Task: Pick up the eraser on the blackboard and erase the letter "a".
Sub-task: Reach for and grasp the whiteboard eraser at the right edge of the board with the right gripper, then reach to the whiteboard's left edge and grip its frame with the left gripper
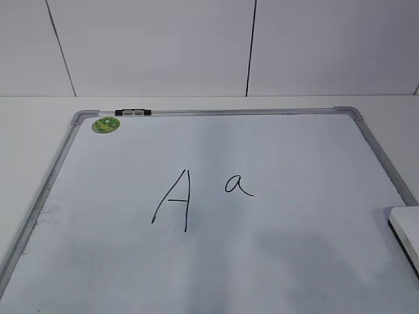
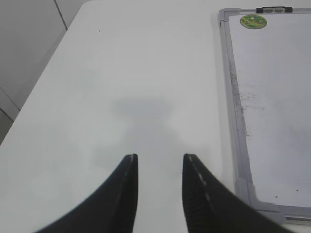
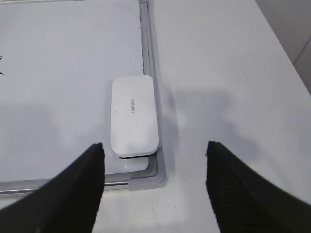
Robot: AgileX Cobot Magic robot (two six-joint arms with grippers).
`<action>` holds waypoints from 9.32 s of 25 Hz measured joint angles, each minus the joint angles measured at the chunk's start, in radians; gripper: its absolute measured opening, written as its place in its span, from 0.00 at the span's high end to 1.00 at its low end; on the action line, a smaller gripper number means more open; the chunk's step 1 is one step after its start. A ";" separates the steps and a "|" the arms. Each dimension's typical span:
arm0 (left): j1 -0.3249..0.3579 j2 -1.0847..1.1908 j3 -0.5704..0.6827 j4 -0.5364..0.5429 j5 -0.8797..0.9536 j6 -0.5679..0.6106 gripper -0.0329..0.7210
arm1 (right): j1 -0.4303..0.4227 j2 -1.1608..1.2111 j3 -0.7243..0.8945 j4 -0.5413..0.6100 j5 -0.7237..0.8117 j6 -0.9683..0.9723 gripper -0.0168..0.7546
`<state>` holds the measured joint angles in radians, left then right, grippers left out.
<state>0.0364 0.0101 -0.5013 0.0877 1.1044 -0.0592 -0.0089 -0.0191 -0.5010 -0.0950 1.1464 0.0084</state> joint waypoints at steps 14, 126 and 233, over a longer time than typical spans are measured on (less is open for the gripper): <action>0.000 0.000 0.000 0.000 0.000 0.000 0.65 | 0.000 0.000 -0.002 0.014 -0.007 0.000 0.30; 0.000 0.000 0.000 0.000 0.000 0.000 0.64 | 0.063 1.540 -0.340 -0.025 -0.231 0.134 0.11; 0.000 0.000 0.000 0.000 0.000 0.000 0.65 | 0.225 1.655 -0.632 0.082 -0.025 0.107 0.24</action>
<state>0.0364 0.0101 -0.5013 0.0877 1.1044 -0.0592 0.2156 1.6358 -1.1325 -0.0130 1.1211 0.1158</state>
